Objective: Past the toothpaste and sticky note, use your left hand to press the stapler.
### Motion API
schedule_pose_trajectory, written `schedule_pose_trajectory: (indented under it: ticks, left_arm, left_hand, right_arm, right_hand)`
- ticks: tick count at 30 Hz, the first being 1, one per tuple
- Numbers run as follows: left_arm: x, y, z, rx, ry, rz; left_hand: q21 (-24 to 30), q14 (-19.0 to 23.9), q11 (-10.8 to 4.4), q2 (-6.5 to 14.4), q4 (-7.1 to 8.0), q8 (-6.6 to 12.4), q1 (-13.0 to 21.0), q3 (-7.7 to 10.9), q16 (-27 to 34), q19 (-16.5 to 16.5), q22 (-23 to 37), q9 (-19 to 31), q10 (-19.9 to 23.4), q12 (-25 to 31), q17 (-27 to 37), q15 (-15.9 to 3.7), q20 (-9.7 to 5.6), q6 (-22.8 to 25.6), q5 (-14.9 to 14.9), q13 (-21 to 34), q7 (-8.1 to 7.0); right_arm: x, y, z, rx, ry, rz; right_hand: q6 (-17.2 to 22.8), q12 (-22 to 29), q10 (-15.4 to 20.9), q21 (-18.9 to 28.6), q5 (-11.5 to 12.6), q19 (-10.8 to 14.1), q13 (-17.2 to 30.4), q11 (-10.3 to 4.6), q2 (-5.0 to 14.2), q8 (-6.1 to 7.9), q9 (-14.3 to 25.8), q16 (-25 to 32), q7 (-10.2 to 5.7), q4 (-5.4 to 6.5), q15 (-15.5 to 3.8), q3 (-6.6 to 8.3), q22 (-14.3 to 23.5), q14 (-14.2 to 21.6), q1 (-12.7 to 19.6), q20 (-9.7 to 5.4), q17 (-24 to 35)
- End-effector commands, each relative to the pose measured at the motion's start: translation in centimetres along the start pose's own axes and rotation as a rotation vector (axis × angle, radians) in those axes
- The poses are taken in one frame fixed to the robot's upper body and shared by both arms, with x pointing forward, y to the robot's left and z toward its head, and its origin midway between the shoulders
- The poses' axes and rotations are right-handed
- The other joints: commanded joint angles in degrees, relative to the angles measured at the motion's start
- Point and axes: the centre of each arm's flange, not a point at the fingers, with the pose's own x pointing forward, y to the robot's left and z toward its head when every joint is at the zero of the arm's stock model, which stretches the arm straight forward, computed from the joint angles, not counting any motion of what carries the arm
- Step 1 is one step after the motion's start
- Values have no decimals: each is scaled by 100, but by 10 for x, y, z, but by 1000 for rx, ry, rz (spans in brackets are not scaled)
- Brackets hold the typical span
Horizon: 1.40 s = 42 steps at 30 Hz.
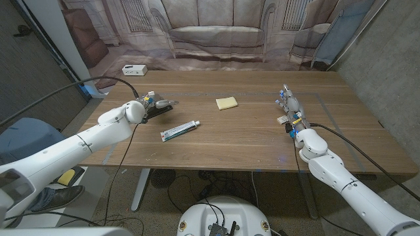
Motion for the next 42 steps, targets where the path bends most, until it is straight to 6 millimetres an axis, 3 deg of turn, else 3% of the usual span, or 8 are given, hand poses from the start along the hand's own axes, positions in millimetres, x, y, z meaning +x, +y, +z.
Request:
schedule_pose_trajectory:
  ticks: [1, 18, 24, 42]
  left_arm:
    - [1, -6, 3, 18, 17, -41]
    - [7, -15, 6, 50, 50, -94]
    - [9, -18, 6, 60, 65, -114]
    - [2, -13, 3, 40, 56, -91]
  left_hand:
    - [-3, 84, 19, 16, 5, 45, -13, -24, 21, 38, 19, 20, 103, 59, 18, -14, -18, 98, -9, 13, -7]
    - [-10, 195, -44, 25, -4, 65, -23, -33, 41, 64, 20, 20, 243, 86, 16, -23, -28, 251, -7, 13, -10]
    - [-11, 217, 3, 25, -5, 62, -29, -37, 41, 73, 20, 20, 265, 86, 16, -34, -41, 271, -7, 13, -7]
    - [-17, 237, -17, 18, -8, 45, -54, -58, 24, 100, 20, 21, 292, 67, 16, -23, -47, 329, -5, 13, -28]
  right_arm:
    - [-1, -1, 1, 1, -4, 2]
    - [-3, -4, 1, -5, -3, 3]
    - [-4, -5, 1, 1, -1, 1]
    - [-5, -3, 2, 3, -7, 1]
  right_hand:
    - [55, -6, -5, -20, -13, -9, 21, 33, 49, -3, 22, -37, 0, -42, 39, 18, 19, -11, 16, 25, 20]
    - [53, -7, -4, -21, -13, -8, 22, 26, 49, -4, 22, -40, 5, -51, 41, 15, 19, -8, 15, 33, 21]
    - [55, -7, -5, -22, -13, -8, 22, 35, 49, -4, 22, -40, 5, -53, 43, 13, 20, -4, 13, 34, 22]
    - [55, -8, -6, -23, -13, -9, 22, 37, 54, -5, 22, -45, 1, -62, 46, 11, 20, -7, 11, 39, 24]
